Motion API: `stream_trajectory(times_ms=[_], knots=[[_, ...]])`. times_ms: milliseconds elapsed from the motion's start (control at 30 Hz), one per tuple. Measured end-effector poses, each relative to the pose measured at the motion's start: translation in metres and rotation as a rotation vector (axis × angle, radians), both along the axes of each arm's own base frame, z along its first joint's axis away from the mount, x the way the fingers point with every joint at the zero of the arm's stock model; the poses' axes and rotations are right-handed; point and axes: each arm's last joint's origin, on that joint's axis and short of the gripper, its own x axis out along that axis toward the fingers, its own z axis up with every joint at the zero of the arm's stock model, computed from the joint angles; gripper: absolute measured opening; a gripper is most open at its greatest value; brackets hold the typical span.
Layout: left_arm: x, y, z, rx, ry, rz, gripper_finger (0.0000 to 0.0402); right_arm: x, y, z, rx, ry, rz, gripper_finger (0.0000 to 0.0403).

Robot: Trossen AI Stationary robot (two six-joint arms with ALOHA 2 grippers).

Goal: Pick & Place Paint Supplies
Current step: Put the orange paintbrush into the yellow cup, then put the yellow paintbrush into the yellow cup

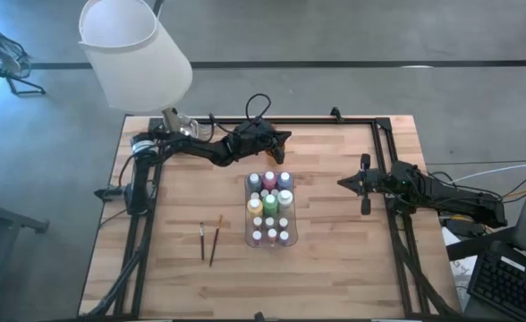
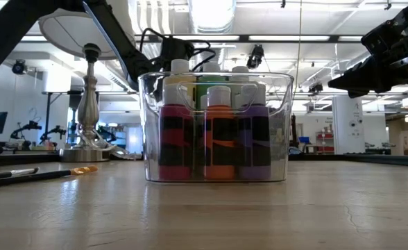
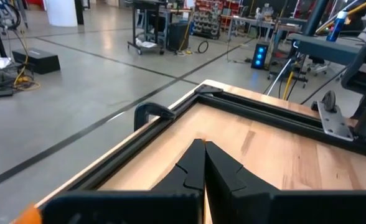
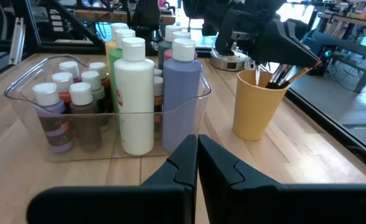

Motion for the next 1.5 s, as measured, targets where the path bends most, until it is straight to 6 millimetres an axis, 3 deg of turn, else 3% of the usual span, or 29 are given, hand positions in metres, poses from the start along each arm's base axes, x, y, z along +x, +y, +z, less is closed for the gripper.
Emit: stream_trajectory(times_ms=[200,633,933,1500], knots=[[0.0,0.0,0.0,-0.016,-0.009,0.0,0.0012,0.0,0.0,0.0,0.0,0.0,0.0,0.0008],[0.0,0.0,0.003,-0.009,-0.012,-0.002,0.0083,0.0,0.0,0.0,0.0,0.0,0.0,0.0008],[-0.002,-0.001,0.016,0.003,-0.041,-0.002,0.0137,0.0,0.0,0.0,0.0,0.0,0.0,0.0008],[-0.026,-0.013,0.087,0.099,-0.073,-0.015,0.0139,0.0,0.0,0.0,0.0,0.0,0.0,0.0008]])
